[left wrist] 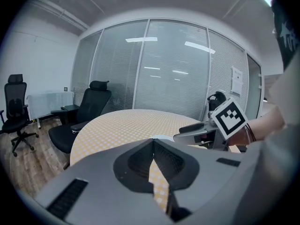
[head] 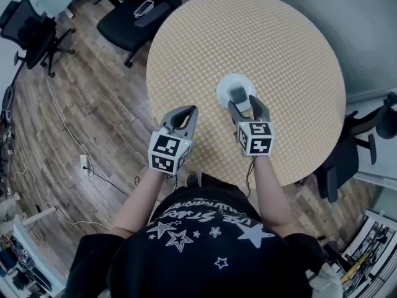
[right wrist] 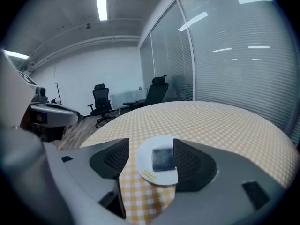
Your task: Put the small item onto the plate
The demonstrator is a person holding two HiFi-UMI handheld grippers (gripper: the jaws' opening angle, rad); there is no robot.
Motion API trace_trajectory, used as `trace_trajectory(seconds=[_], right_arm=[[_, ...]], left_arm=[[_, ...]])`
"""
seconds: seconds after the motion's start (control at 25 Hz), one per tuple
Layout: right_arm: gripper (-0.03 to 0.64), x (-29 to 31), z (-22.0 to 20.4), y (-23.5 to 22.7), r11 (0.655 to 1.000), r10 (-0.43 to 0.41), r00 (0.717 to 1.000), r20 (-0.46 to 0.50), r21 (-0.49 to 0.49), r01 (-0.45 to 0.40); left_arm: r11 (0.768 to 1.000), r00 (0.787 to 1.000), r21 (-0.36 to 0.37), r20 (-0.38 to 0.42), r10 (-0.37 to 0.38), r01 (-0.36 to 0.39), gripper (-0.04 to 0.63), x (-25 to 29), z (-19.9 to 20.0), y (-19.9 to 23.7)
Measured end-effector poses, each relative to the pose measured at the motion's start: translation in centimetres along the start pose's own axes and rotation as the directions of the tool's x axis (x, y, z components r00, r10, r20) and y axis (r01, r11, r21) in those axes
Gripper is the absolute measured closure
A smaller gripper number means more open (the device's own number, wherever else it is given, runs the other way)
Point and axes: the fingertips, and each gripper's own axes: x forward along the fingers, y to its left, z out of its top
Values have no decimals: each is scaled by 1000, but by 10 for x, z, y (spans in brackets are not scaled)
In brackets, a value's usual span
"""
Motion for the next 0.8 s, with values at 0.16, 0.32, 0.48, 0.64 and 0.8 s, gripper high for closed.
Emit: trace_trajectory(seconds=[0.16, 0.32, 0.48, 0.64, 0.8], right_arm=[[368, -27, 7, 14, 999, -24, 999, 38, -31, 25], [491, -64, 1, 37, 997, -62, 996, 69, -38, 65], [543, -102, -6, 51, 993, -108, 990, 88, -31, 112], [568, -135, -13, 60, 986, -165, 981, 100, -22, 168], [572, -155, -11, 64, 980, -191, 975, 112, -24, 195]], left_arm=[[1000, 999, 1, 27, -17, 17, 595, -29, -5, -9], [999, 998, 19, 38, -41, 40, 595, -70, -18, -20], [997, 995, 27, 62, -71, 70, 595, -98, -22, -31], [993, 990, 42, 77, -115, 112, 595, -120, -26, -44], [992, 988, 31, 89, -125, 123, 595, -132, -29, -46]])
